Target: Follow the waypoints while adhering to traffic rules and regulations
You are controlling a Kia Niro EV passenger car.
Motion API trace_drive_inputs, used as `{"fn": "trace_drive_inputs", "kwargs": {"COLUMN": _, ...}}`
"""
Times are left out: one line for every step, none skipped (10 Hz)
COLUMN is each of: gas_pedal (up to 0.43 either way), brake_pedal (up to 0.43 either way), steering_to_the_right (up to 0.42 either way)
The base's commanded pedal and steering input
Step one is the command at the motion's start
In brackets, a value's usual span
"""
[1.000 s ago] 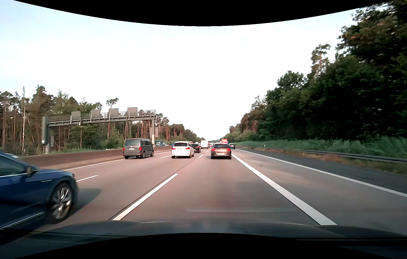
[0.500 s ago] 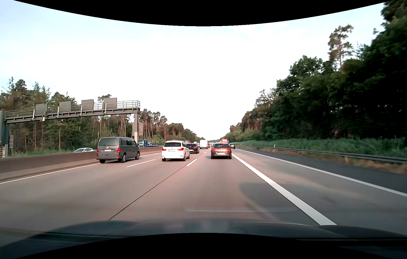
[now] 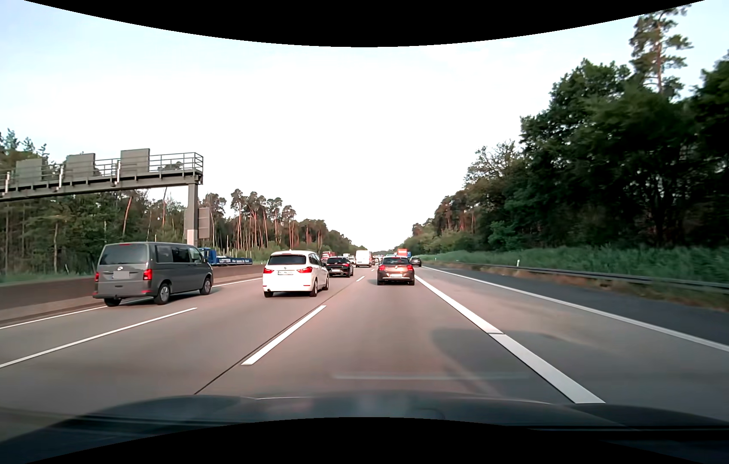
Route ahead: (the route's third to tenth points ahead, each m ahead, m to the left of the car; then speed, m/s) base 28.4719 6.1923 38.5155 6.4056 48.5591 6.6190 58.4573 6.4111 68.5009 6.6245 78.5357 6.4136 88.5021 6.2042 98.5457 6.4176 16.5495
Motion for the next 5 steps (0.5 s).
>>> {"fn": "trace_drive_inputs", "kwargs": {"gas_pedal": 0.000, "brake_pedal": 0.098, "steering_to_the_right": -0.003}}
{"fn": "trace_drive_inputs", "kwargs": {"gas_pedal": 0.000, "brake_pedal": 0.098, "steering_to_the_right": -0.003}}
{"fn": "trace_drive_inputs", "kwargs": {"gas_pedal": 0.000, "brake_pedal": 0.098, "steering_to_the_right": -0.004}}
{"fn": "trace_drive_inputs", "kwargs": {"gas_pedal": 0.000, "brake_pedal": 0.098, "steering_to_the_right": -0.004}}
{"fn": "trace_drive_inputs", "kwargs": {"gas_pedal": 0.000, "brake_pedal": 0.098, "steering_to_the_right": -0.003}}
